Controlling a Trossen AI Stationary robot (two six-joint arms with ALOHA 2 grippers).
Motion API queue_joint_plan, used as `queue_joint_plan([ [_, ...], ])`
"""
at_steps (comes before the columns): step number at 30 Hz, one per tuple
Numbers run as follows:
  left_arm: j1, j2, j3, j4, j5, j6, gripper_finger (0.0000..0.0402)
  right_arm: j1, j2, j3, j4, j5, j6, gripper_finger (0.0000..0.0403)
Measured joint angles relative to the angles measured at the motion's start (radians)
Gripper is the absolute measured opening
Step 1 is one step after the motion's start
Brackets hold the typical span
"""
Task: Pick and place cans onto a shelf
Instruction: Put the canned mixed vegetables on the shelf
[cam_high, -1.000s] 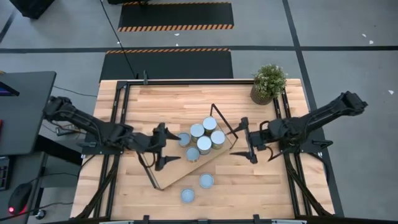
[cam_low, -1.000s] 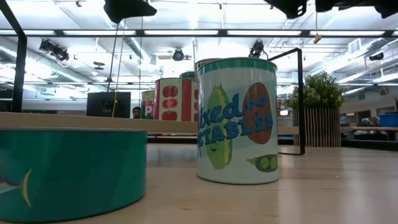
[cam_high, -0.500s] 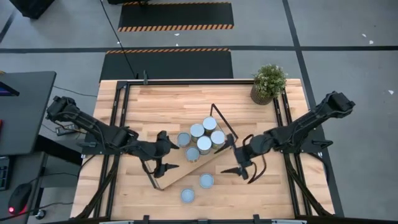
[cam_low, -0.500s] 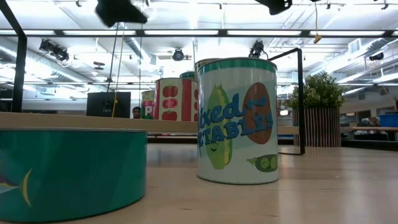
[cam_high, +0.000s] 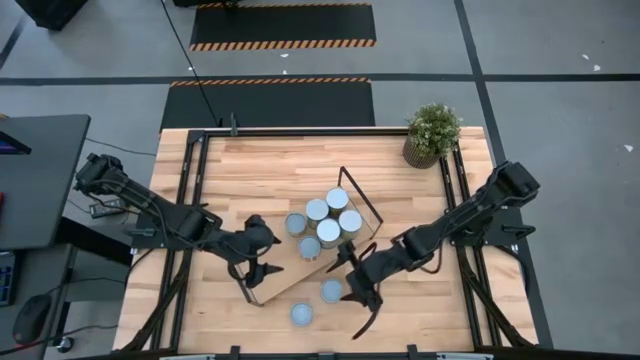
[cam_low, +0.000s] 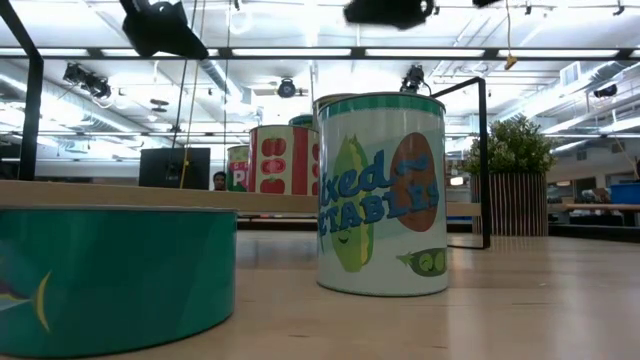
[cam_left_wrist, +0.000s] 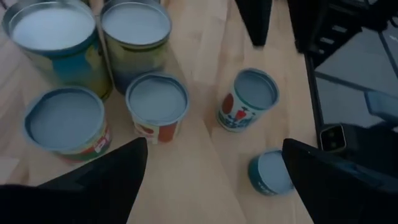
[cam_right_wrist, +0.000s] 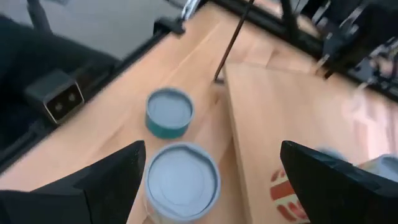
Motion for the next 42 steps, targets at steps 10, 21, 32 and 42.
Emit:
queue_joint_plan([
  [10,0.001,0.000,0.000,0.006,-0.019,-0.133,0.0377,0.001,0.095,0.043,-0.029,-0.004,-0.032,0.0381],
  [21,0.002,0.000,0.000,0.025,-0.071,-0.158,0.0377,0.001,0.189,0.042,0.015,-0.008,-0.036,0.0381],
  [32,0.002,0.000,-0.001,0.036,-0.082,-0.180,0.0377,-0.022,0.227,0.042,0.011,-0.070,0.004,0.0337],
  [42,0.002,-0.004,-0.002,0.097,-0.035,-0.144,0.0377,-0.040,0.206,0.061,0.017,-0.045,0.000,0.0297],
])
